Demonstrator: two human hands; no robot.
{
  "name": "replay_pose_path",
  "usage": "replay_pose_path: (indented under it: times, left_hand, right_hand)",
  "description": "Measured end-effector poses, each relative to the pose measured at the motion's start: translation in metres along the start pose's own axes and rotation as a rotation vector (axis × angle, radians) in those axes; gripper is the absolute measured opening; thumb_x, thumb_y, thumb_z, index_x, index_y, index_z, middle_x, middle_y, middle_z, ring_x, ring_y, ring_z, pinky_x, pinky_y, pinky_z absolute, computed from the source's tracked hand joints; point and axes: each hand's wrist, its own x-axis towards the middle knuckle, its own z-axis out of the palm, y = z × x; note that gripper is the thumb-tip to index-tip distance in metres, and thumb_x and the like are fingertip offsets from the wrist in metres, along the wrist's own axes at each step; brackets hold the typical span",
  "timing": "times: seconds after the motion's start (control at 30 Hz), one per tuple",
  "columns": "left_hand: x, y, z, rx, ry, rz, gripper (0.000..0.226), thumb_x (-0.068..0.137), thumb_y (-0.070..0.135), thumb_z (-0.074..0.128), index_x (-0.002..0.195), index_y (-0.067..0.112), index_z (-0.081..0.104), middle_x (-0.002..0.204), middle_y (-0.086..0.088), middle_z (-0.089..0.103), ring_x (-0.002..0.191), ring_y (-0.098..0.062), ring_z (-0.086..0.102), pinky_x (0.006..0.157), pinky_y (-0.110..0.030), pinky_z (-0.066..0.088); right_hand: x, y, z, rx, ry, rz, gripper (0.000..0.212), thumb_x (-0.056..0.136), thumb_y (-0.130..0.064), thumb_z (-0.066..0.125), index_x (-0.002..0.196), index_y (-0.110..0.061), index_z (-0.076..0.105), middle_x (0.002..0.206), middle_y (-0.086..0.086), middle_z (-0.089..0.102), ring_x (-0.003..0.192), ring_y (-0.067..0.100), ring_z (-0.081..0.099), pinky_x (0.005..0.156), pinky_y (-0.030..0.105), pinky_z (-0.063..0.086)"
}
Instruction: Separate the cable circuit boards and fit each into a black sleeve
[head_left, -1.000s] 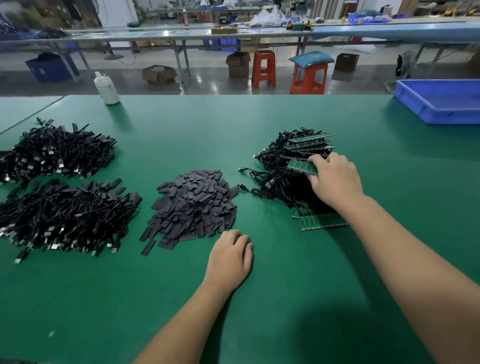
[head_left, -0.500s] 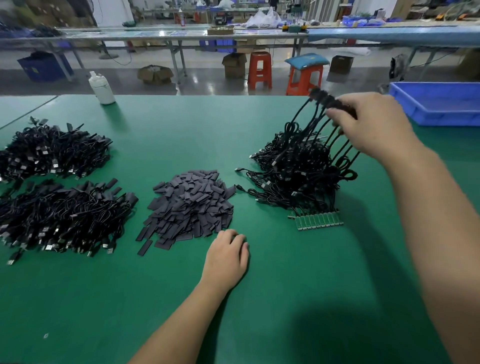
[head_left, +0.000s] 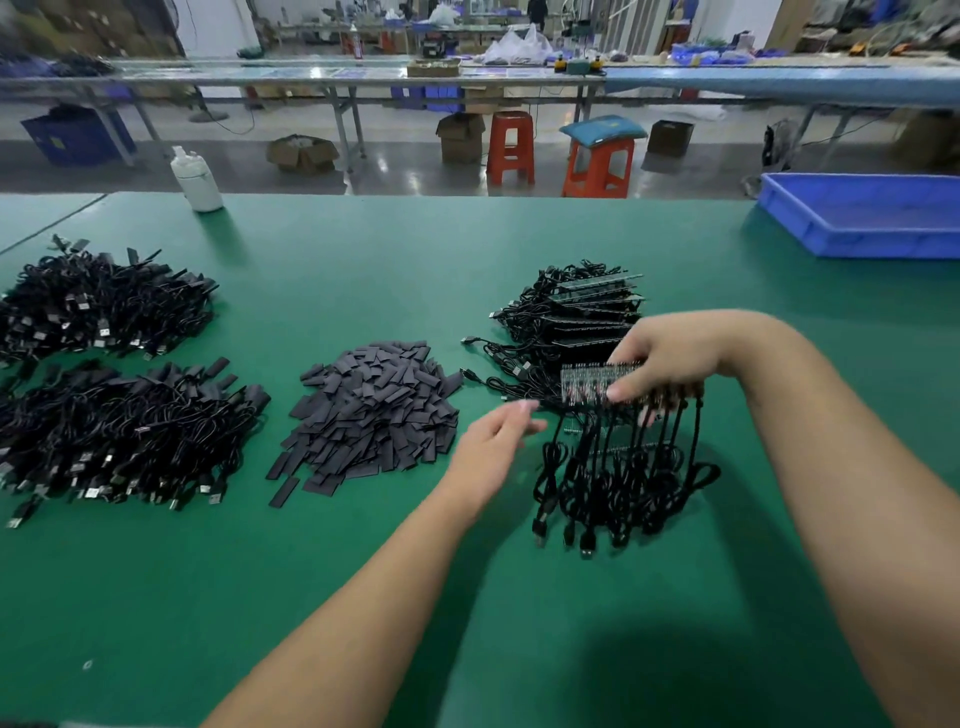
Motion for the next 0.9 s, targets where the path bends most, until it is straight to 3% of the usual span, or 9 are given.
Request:
replay_pose_path:
  times: [0.1,0.17,0.23,0.3,0.37,0.47,0.57,0.67,0.9]
  left_hand:
    - [0.003,0.028,0.017,-0.105,0.042,0.047,0.029,0.095,0.043,0.059,0.116,0.024,0.066,0.104,0.007,0.073,0.098,-0.004,0.067,0.091,-0.026,0.051]
    - [0.005,0.038,0.025,-0.114,0.062,0.049,0.021,0.096,0.03,0.063,0.099,0.01,0.068,0.09,-0.008,0.075,0.076,-0.007,0.069,0.079,-0.033,0.056]
    - [0.007,0.042,0.031,-0.144,0.073,0.032,0.022,0.096,0.02,0.063,0.086,0.001,0.061,0.09,-0.024,0.071,0.066,-0.014,0.069,0.077,-0.043,0.058]
    - [0.012,0.042,0.033,-0.144,0.099,0.019,0.019,0.096,0.014,0.062,0.082,0.002,0.059,0.089,-0.029,0.069,0.062,-0.017,0.067,0.074,-0.044,0.06]
    - [0.016,0.042,0.034,-0.166,0.12,0.002,0.016,0.096,0.01,0.062,0.082,0.003,0.059,0.083,-0.028,0.067,0.061,-0.017,0.066,0.07,-0.04,0.06]
    - [0.02,0.038,0.037,-0.197,0.161,-0.037,0.025,0.094,0.008,0.064,0.071,0.01,0.055,0.072,-0.013,0.063,0.061,-0.02,0.067,0.068,-0.04,0.06]
    - [0.023,0.035,0.036,-0.227,0.212,-0.085,0.028,0.094,0.008,0.065,0.068,0.012,0.053,0.062,-0.004,0.058,0.061,-0.021,0.069,0.07,-0.045,0.061]
    - [0.025,0.032,0.036,-0.232,0.23,-0.094,0.027,0.094,0.009,0.064,0.07,0.01,0.052,0.063,-0.006,0.054,0.061,-0.02,0.07,0.067,-0.042,0.061]
    - [0.026,0.027,0.042,-0.182,0.332,-0.111,0.031,0.093,0.011,0.066,0.064,0.013,0.053,0.056,0.003,0.056,0.059,-0.016,0.069,0.062,-0.041,0.062]
  right_hand:
    - [0.007,0.007,0.011,0.064,-0.058,-0.01,0.019,0.088,-0.04,0.071,0.078,-0.025,0.073,0.078,-0.007,0.075,0.071,0.008,0.066,0.078,0.034,0.053]
    - [0.009,0.008,0.014,0.026,-0.017,-0.023,0.022,0.088,-0.044,0.071,0.076,-0.026,0.072,0.064,-0.009,0.066,0.056,0.005,0.054,0.062,0.026,0.048]
    - [0.011,0.008,0.015,0.021,0.013,0.003,0.026,0.087,-0.047,0.071,0.075,-0.024,0.07,0.053,-0.01,0.053,0.044,0.004,0.044,0.047,0.016,0.039]
    - [0.015,0.005,0.018,0.022,0.078,0.012,0.023,0.088,-0.051,0.067,0.078,-0.031,0.072,0.058,-0.013,0.058,0.049,0.005,0.05,0.051,0.019,0.043]
    - [0.021,0.001,0.023,-0.005,0.213,-0.024,0.02,0.091,-0.052,0.062,0.085,-0.035,0.072,0.074,-0.013,0.07,0.066,0.009,0.062,0.064,0.027,0.049]
    - [0.03,-0.004,0.034,-0.017,0.372,-0.081,0.016,0.094,-0.039,0.062,0.082,-0.034,0.07,0.071,-0.014,0.069,0.064,0.004,0.059,0.06,0.024,0.042]
    - [0.037,-0.004,0.046,-0.02,0.42,-0.093,0.011,0.093,-0.037,0.064,0.087,-0.034,0.073,0.074,-0.018,0.068,0.069,-0.001,0.058,0.061,0.02,0.04]
    - [0.041,-0.005,0.054,-0.042,0.488,-0.069,0.01,0.091,-0.039,0.064,0.085,-0.038,0.071,0.079,-0.017,0.068,0.078,0.007,0.061,0.069,0.027,0.046]
    - [0.051,-0.009,0.069,-0.195,0.632,0.017,0.02,0.093,-0.042,0.055,0.094,-0.037,0.074,0.081,-0.013,0.069,0.077,0.012,0.057,0.064,0.028,0.04]
